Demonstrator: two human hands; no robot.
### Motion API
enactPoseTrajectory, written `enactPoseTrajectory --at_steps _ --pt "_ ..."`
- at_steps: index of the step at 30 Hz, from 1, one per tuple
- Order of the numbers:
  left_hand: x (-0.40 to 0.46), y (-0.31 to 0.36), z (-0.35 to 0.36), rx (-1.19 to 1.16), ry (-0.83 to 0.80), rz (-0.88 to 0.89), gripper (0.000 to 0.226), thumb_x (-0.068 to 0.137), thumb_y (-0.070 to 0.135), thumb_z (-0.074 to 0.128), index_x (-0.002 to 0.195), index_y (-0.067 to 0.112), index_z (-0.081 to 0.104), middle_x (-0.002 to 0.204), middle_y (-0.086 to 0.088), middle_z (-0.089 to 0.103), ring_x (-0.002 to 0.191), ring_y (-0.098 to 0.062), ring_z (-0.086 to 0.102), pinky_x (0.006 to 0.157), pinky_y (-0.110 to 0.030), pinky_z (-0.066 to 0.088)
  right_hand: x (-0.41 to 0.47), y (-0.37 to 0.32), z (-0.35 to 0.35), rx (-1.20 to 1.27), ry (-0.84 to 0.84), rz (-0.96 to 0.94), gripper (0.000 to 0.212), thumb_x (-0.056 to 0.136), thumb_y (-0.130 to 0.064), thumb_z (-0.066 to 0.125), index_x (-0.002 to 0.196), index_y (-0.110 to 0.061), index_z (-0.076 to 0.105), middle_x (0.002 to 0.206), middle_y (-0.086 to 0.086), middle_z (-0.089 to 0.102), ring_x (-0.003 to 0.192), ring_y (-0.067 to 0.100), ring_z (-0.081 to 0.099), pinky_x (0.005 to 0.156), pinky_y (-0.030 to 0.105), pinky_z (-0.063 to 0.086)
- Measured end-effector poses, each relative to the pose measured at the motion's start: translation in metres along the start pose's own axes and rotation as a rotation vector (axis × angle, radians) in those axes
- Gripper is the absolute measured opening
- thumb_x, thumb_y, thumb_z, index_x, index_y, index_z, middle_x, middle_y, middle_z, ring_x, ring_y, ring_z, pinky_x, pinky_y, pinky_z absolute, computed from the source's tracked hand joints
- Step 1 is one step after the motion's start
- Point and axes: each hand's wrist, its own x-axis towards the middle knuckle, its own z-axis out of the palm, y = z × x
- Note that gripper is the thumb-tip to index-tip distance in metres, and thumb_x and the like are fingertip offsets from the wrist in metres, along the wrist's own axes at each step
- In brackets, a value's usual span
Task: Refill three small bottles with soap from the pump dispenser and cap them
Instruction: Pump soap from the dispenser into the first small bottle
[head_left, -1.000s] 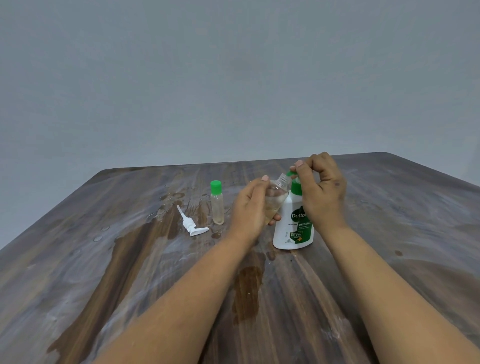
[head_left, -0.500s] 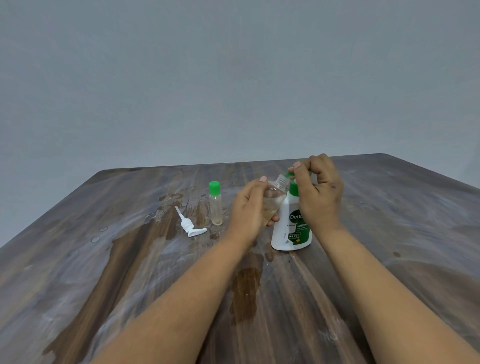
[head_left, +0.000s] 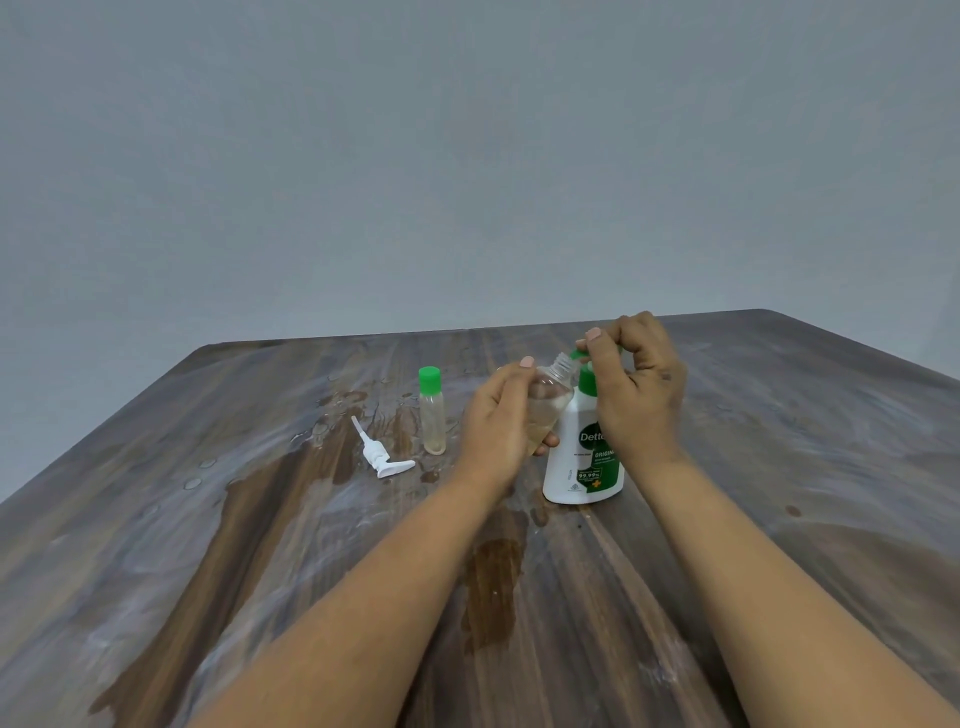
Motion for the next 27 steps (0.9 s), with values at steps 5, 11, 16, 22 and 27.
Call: enactPoseTrajectory --at_steps 5,11,16,22,27 --pt "0.0013 -0.0013 -0.001 0.013 0.0 0.004 0.031 0.104 0.031 0.041 0.085 0.017 0.061 0.083 0.0 0.069 0.045 -0.013 0.056 0.044 -0.02 0.044 -0.0029 -0.0021 -0.0003 0.017 0.025 -0.032 0.024 0.098 -0.018 0.054 0.078 -0.01 0.066 0.077 0.002 0.054 0.076 0.001 0.052 0.069 0.013 0.039" --pt "0.0012 -0.0017 0.0 0.001 0.012 -0.006 0.031 0.103 0.031 0.042 0.083 0.018 0.062 0.076 0.005 0.07 0.044 -0.014 0.056 0.044 -0.021 0.045 -0.0025 -0.0002 0.0008 0.001 0.014 -0.02 0.026 0.096 -0.02 0.056 0.076 -0.008 0.066 0.075 -0.003 0.053 0.074 0.002 0.051 0.067 0.015 0.04" --pt "0.0002 0.0 -0.0002 0.008 0.009 -0.006 0.031 0.104 0.031 0.042 0.084 0.017 0.062 0.073 0.004 0.069 0.043 -0.013 0.056 0.043 -0.02 0.044 -0.001 0.0015 0.0004 -0.01 0.007 -0.007 0.025 0.093 -0.015 0.057 0.072 -0.004 0.065 0.074 0.004 0.053 0.072 0.001 0.05 0.065 0.012 0.038" --pt "0.0005 -0.0001 0.0 0.005 0.01 -0.006 0.031 0.104 0.031 0.042 0.084 0.016 0.061 0.072 0.004 0.068 0.042 -0.013 0.055 0.041 -0.018 0.042 -0.0023 -0.0042 -0.0009 0.148 0.018 0.031 0.029 0.1 -0.027 0.046 0.079 -0.026 0.067 0.083 0.005 0.058 0.082 0.013 0.057 0.075 0.027 0.046" --pt "0.0014 -0.0013 -0.0002 -0.004 0.015 -0.008 0.031 0.104 0.03 0.042 0.081 0.019 0.061 0.073 0.006 0.069 0.042 -0.014 0.056 0.041 -0.018 0.042 -0.0008 -0.0029 0.0011 0.082 0.009 0.03 0.029 0.099 -0.023 0.05 0.075 -0.024 0.066 0.078 -0.007 0.056 0.077 0.002 0.056 0.071 0.016 0.042"
